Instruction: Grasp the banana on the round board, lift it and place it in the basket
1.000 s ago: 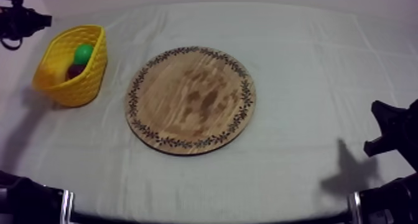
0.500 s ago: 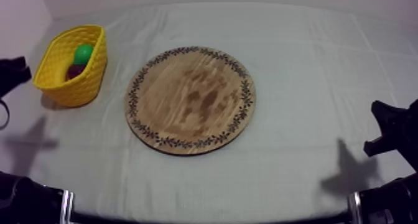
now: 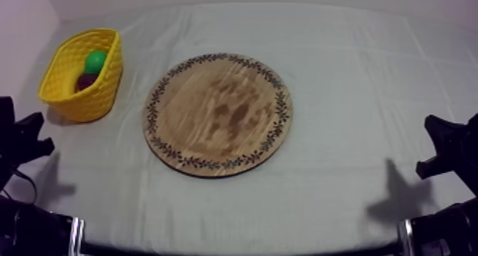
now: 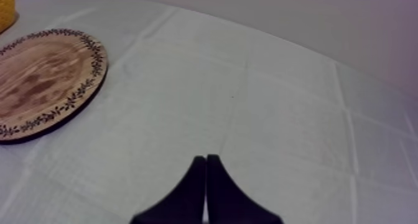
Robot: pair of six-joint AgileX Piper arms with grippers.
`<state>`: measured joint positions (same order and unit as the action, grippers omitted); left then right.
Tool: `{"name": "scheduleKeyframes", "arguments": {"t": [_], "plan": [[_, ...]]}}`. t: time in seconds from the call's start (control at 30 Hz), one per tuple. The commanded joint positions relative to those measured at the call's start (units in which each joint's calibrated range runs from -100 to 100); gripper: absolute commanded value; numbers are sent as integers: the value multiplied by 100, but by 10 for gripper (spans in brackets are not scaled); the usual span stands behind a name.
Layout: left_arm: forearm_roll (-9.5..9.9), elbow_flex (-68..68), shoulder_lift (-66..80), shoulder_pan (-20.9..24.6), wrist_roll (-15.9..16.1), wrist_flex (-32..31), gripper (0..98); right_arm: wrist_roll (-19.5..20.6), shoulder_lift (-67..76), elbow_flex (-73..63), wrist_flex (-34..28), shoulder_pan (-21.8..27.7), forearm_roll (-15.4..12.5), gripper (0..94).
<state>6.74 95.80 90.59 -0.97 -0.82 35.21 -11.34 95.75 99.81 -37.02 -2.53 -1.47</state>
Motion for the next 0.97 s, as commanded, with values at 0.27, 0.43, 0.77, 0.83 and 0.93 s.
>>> {"name": "scheduleKeyframes", "arguments": {"t": [0.27,0.43,0.77,0.83,0.93], "plan": [[-281,133,831,-60,205,593,0,-2,0,-3,0,1,3,3],[-325,121,901,-42,308,643,0,0,0,-3,0,1,3,3],[-361,122,915,34,226,646,0,-1,0,-3,0,1,3,3],[-382,126,915,39,228,637,0,-2,0,-3,0,1,3,3],[-396,128,915,59,237,630,0,-2,0,-3,0,1,3,3]]}}
